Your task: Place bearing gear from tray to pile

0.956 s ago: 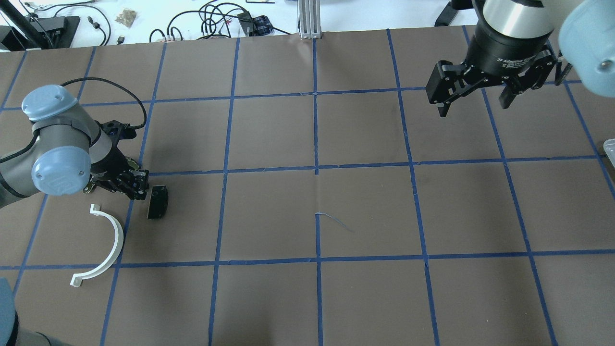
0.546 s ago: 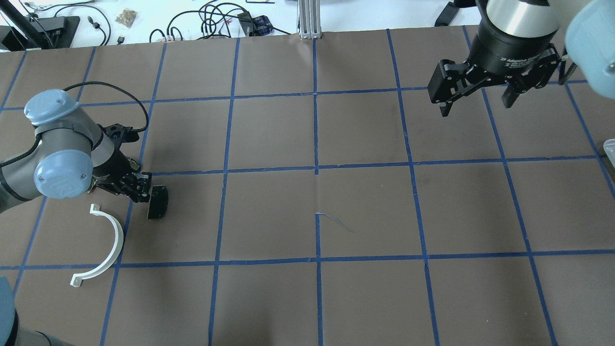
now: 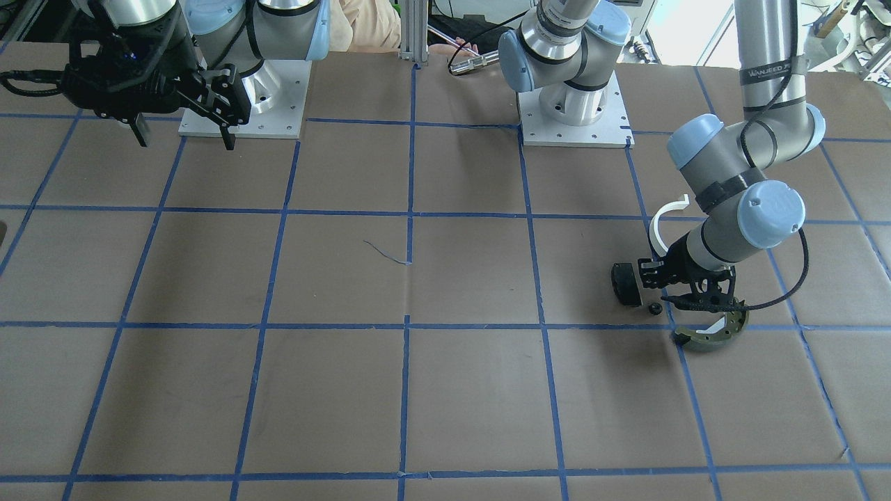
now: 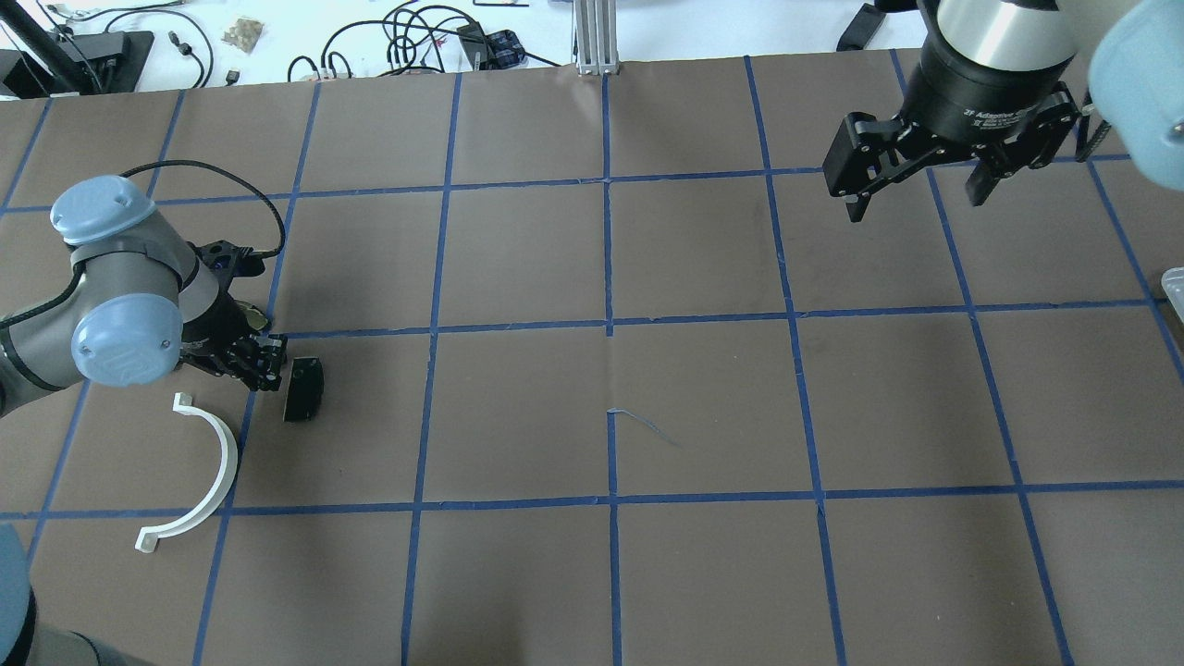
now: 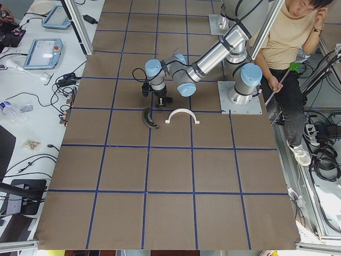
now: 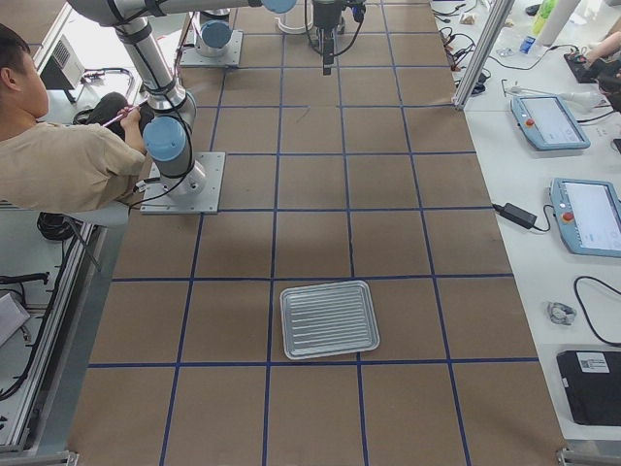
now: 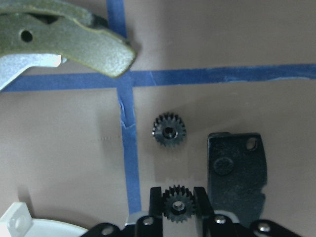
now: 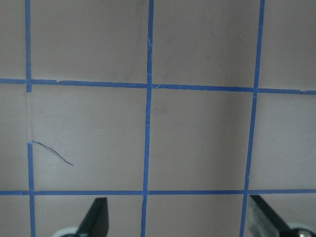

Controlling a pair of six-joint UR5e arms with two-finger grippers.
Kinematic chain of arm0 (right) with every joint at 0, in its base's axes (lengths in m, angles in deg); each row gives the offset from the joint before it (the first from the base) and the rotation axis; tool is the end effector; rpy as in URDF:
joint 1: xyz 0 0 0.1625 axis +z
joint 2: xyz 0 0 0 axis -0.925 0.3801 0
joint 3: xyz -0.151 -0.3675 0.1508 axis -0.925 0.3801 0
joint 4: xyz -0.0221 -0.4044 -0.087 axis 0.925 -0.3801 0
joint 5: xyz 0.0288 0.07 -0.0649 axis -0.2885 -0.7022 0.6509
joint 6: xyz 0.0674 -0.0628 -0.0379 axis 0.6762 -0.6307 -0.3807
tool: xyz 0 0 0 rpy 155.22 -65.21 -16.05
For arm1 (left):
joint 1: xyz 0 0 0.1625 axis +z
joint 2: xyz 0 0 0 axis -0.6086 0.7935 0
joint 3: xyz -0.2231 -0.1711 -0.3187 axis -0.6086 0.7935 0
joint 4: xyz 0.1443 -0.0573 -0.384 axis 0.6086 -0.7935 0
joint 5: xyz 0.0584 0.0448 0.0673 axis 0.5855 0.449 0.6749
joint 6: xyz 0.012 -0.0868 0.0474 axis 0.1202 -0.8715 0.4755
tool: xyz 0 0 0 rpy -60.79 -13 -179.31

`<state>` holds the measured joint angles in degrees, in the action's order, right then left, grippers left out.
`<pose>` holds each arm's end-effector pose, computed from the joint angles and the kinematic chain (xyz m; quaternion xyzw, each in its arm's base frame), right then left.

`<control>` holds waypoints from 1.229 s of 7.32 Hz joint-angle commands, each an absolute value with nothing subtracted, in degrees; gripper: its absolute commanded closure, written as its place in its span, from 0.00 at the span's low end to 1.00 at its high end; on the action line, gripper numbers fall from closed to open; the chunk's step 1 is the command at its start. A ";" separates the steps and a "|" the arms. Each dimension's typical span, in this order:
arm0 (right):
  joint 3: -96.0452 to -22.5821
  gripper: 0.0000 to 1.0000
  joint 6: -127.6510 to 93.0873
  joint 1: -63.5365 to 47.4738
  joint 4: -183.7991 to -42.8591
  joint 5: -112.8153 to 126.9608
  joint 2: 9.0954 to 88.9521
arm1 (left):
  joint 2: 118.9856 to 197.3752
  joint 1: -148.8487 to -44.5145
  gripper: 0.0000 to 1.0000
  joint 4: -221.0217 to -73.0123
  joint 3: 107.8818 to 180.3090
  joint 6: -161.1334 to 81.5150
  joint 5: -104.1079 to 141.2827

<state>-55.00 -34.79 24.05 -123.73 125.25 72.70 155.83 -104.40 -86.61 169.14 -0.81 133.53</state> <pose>0.1382 -0.4642 0.5245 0.0229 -0.9986 0.0181 0.0449 0.0767 -0.5047 0.1856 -0.0127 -0.9963 -0.0847 0.0048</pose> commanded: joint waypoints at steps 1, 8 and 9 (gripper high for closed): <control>-55.00 0.00 -34.75 24.01 -123.86 125.19 72.64 | 155.73 -104.37 0.00 -86.55 168.88 -0.30 133.64; -55.00 0.00 -34.75 24.01 -123.77 125.19 72.64 | 146.16 -121.02 0.00 -127.75 140.47 -21.02 129.51; -55.09 0.00 -34.66 24.01 -123.77 125.28 72.64 | 144.40 -125.25 0.00 -133.51 134.75 -26.26 129.33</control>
<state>-55.03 -34.68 24.01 -123.73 125.24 72.66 146.51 -119.78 -124.32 142.29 -17.86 129.75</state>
